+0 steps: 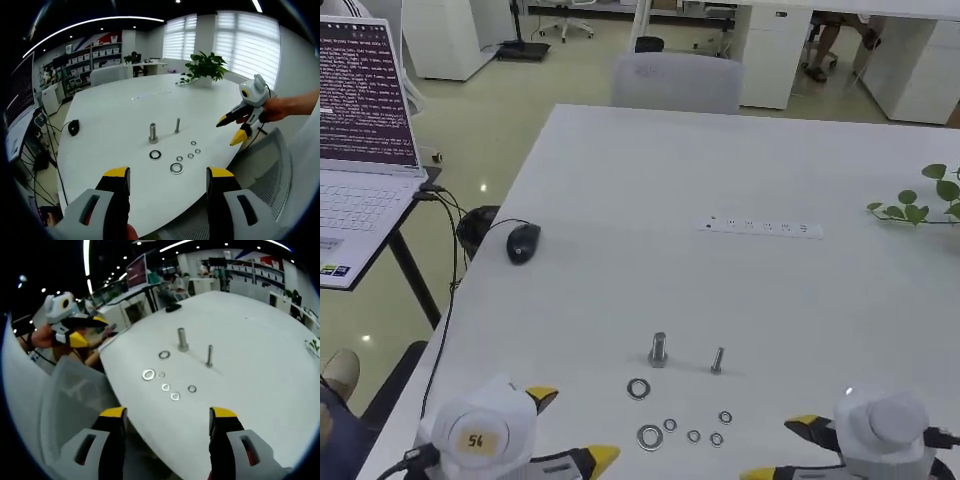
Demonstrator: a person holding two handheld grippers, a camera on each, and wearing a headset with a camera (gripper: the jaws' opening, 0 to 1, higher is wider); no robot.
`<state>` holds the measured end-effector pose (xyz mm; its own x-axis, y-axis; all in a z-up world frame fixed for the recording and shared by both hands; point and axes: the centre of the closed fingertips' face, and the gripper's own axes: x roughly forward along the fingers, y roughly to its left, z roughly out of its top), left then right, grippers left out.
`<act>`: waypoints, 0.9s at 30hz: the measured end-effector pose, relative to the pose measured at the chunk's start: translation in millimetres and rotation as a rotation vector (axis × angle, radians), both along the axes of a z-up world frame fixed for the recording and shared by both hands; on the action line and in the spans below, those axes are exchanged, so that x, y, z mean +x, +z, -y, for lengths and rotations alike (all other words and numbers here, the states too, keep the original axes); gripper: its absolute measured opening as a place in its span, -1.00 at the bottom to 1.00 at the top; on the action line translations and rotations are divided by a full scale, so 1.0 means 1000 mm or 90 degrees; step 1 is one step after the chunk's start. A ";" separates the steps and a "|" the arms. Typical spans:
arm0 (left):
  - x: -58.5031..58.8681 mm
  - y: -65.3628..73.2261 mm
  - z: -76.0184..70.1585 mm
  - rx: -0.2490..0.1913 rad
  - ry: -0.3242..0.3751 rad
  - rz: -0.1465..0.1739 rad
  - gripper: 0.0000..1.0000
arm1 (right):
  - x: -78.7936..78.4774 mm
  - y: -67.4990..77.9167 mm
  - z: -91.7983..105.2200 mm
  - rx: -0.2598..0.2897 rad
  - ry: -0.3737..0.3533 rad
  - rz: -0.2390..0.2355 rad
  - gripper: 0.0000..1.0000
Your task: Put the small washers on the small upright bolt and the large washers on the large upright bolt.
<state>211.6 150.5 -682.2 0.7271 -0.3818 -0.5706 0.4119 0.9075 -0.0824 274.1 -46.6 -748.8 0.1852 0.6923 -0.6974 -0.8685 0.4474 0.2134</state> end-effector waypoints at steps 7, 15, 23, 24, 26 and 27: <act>-0.001 0.002 0.003 -0.005 0.002 0.009 0.22 | 0.013 -0.005 -0.006 -0.056 0.068 0.023 0.19; -0.007 -0.001 0.004 -0.004 0.004 0.005 0.21 | 0.035 -0.015 -0.020 -0.094 0.107 0.046 -0.15; -0.010 -0.003 0.000 -0.001 0.008 -0.001 0.20 | 0.054 -0.043 -0.033 -0.152 0.141 0.048 -0.49; -0.010 -0.003 -0.001 -0.001 0.009 -0.001 0.19 | 0.054 -0.047 -0.033 -0.162 0.147 0.043 -0.51; -0.011 -0.003 -0.002 0.002 0.010 -0.003 0.19 | 0.059 -0.055 -0.034 -0.184 0.165 0.056 -0.56; -0.011 -0.003 -0.003 0.001 0.011 -0.004 0.18 | 0.058 -0.058 -0.036 -0.188 0.169 0.051 -0.56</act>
<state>200.5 153.4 -685.2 0.7305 -0.3677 -0.5755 0.3954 0.9148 -0.0826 332.3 -10.6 -806.9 0.0889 0.4957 -0.8639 -0.9707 0.2374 0.0363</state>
